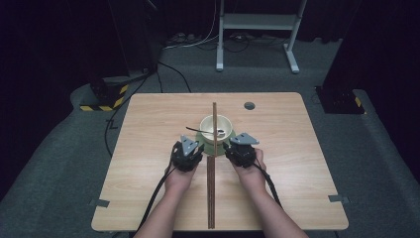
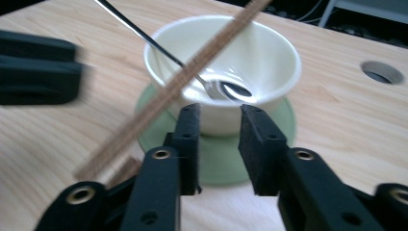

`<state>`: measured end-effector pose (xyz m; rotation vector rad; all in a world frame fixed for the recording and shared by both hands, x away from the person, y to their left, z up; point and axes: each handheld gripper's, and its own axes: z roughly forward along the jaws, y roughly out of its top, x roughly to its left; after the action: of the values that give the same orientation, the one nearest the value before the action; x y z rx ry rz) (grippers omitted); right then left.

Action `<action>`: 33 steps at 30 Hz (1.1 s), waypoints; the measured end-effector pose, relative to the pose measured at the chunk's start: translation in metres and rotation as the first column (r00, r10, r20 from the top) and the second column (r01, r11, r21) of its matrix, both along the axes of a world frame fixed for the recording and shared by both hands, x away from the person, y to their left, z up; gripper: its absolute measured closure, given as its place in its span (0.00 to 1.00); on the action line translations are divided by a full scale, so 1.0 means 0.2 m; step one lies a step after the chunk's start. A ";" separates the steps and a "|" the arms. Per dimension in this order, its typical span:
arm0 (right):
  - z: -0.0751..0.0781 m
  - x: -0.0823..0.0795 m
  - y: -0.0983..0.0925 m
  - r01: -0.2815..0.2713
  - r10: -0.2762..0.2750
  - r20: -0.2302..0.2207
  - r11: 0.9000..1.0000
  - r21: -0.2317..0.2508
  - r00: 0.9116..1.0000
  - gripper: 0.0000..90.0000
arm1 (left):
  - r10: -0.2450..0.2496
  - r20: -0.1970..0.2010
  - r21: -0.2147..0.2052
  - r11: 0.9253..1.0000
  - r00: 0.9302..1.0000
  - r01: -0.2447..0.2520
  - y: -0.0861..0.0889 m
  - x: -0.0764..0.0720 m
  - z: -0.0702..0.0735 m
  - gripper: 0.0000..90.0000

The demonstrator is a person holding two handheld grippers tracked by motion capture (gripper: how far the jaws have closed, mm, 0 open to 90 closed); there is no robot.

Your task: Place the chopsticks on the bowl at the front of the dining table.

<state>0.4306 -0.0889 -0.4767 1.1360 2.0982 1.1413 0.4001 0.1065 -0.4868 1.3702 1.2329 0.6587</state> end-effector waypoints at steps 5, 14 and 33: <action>-0.02 -0.07 -0.12 0.019 -0.019 0.003 1.000 -0.019 1.000 0.66 | 0.020 -0.031 -0.002 1.000 0.999 -0.020 0.21 -0.16 -0.04 0.63; -0.08 -0.16 -0.37 0.035 -0.034 0.022 0.997 -0.064 0.999 0.60 | 0.112 -0.134 0.055 0.993 0.985 -0.106 0.58 -0.30 -0.15 0.48; -0.23 -0.21 -0.92 0.132 -0.141 -0.171 0.989 -0.060 0.975 0.49 | 0.212 -0.231 0.039 0.977 0.950 -0.208 0.83 -0.36 -0.26 0.33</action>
<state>0.3883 -0.2734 -0.5220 1.3781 2.1261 0.9528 0.3272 0.2720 -0.5388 1.3684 1.5825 0.6666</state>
